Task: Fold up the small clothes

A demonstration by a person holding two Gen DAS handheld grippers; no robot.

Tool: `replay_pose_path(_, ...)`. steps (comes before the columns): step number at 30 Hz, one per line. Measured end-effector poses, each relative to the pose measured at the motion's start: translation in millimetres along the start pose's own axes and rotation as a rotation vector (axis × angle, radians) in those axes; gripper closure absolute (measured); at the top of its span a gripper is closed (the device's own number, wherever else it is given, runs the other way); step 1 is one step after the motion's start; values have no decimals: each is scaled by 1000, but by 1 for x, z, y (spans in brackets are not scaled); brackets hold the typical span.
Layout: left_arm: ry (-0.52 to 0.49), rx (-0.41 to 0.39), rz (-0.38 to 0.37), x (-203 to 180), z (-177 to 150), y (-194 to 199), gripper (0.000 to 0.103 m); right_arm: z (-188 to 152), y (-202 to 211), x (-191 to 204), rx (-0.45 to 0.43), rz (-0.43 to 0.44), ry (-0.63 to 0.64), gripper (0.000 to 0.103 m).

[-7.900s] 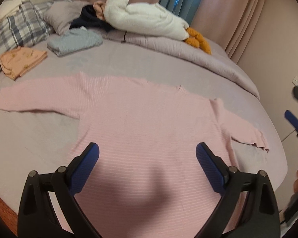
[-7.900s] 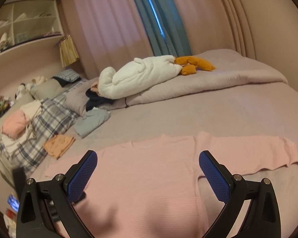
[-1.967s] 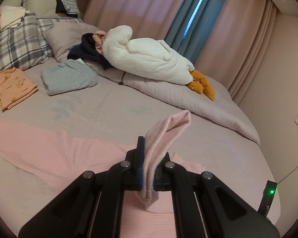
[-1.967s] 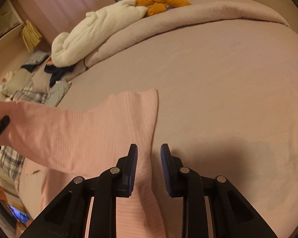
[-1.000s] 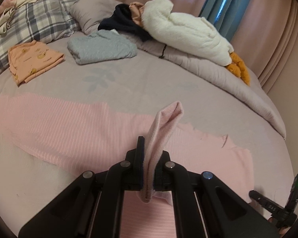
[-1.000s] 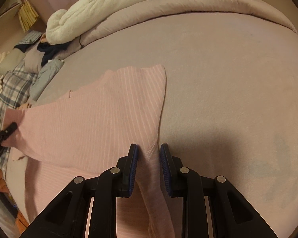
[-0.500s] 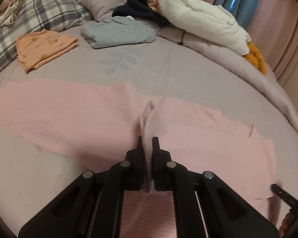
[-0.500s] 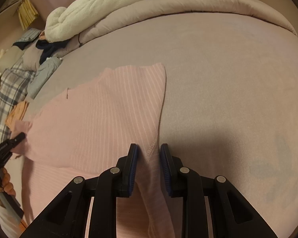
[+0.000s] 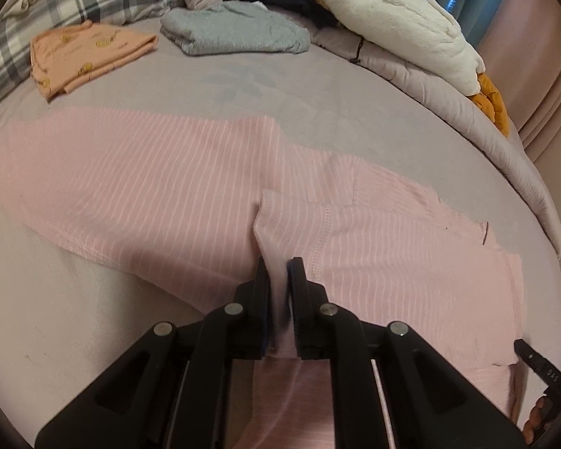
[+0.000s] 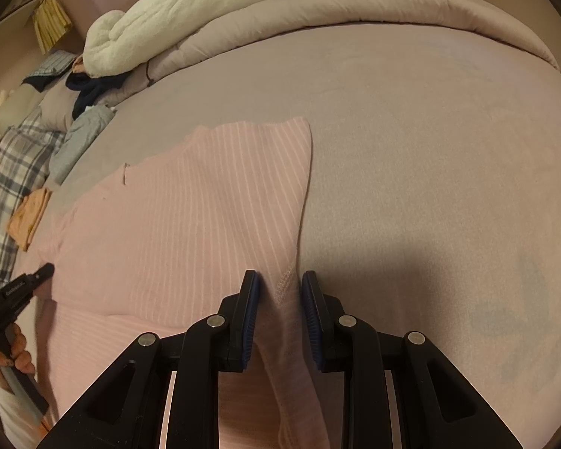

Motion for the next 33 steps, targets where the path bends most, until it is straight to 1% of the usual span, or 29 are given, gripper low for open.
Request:
replay_pose_path(5, -2, 16, -2, 2, -3, -3, 89, -1, 0, -1, 3, -6, 5, 77)
replay_pose_path(10, 18, 29, -11, 4, -3, -6, 88, -1, 0, -1, 4, -9, 8, 77)
replay_pose_path(24, 7, 20, -15, 3, -3, -7, 88, -1, -1, -3, 7, -16, 18, 77)
replay_pose_path(33, -1, 19, -35, 2, -2, -9, 87, -2, -2, -1, 7, -35, 32, 77)
Point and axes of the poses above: each gripper's, at about its wrist camera, not at the fingertips, and y roughly against the way its jaws point, x to its left, z to its top, the point moved 10 cm from there along -y, roughly the way its jaws point, and after that the axes turned 12 degrees about y, right-handed, at the moved point
